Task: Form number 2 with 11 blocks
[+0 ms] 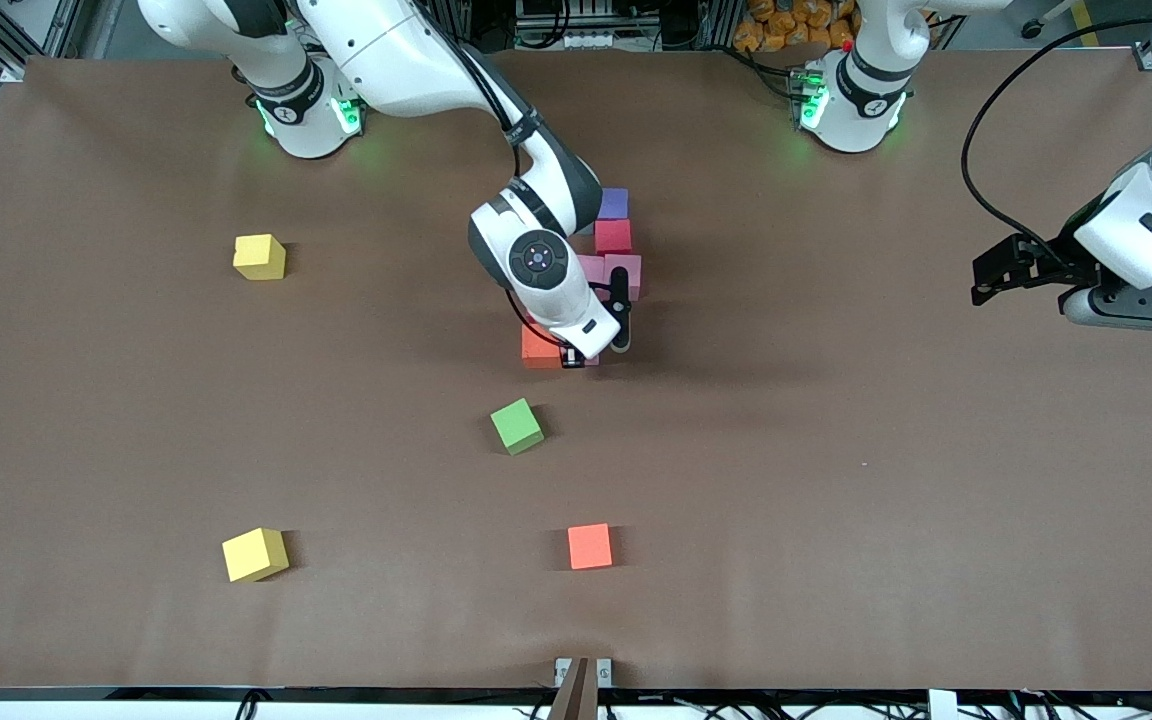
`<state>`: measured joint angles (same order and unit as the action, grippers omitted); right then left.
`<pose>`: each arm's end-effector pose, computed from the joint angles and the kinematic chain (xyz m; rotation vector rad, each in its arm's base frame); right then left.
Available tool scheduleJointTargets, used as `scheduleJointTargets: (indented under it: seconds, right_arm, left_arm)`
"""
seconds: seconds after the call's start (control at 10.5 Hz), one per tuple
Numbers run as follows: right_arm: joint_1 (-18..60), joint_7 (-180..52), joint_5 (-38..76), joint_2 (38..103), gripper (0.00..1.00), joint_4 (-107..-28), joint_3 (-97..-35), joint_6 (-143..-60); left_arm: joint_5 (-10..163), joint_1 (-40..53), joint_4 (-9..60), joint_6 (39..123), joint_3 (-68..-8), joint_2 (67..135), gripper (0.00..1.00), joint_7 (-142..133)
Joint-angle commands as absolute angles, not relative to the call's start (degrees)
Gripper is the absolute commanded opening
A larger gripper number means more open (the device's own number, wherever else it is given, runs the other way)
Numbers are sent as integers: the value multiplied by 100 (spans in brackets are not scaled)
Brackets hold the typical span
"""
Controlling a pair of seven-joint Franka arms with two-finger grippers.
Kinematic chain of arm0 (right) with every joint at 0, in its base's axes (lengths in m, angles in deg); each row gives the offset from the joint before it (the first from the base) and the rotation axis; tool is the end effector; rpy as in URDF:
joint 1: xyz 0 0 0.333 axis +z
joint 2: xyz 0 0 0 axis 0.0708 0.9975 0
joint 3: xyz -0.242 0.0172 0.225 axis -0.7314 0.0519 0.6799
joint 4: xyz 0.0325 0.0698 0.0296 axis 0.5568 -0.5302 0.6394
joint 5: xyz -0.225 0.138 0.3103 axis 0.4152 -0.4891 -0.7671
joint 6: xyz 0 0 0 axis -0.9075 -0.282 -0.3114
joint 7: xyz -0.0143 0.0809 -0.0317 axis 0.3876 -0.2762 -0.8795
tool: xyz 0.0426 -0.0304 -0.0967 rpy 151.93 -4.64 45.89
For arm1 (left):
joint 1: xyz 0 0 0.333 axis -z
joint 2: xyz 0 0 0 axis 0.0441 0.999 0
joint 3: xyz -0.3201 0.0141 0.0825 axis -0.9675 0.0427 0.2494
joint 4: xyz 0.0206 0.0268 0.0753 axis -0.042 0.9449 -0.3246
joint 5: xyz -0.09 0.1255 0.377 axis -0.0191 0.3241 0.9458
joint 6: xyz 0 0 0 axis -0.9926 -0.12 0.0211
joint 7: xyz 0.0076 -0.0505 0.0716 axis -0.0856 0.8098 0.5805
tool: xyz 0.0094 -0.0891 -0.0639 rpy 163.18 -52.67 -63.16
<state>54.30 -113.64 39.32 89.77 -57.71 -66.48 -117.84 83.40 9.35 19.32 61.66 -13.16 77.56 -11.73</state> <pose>0.5049 0.5199 0.2068 -2.1260 -2.1021 -0.0239 0.5869 -0.0607 0.5952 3.1036 -0.1625 0.0388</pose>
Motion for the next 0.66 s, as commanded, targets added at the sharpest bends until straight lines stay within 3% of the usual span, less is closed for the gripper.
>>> scheduleJointTargets:
  seconds: [0.0,0.09,0.19,0.28,0.57]
  right_arm:
    - [5310,-11545,3907,8979,42,-6074,-6588,-11853]
    - [5310,-11536,3907,8979,53,-6065,-6588,-11853]
    - [5302,-11510,3898,8979,93,-6057,-6588,-11853]
    - [5284,-11501,3898,8979,100,-6039,-6588,-11845]
    - [5258,-11492,3898,8935,100,-6030,-6579,-11792]
  left_arm:
    - [8426,934,1960,6108,-1308,7688,100,-1228]
    - [8426,934,1960,6108,-1317,7688,100,-1228]
    - [8435,934,1960,6108,-1317,7697,100,-1228]
    - [8435,942,1960,6117,-1317,7705,100,-1228]
    - [8435,969,1934,6117,-1317,7732,100,-1210]
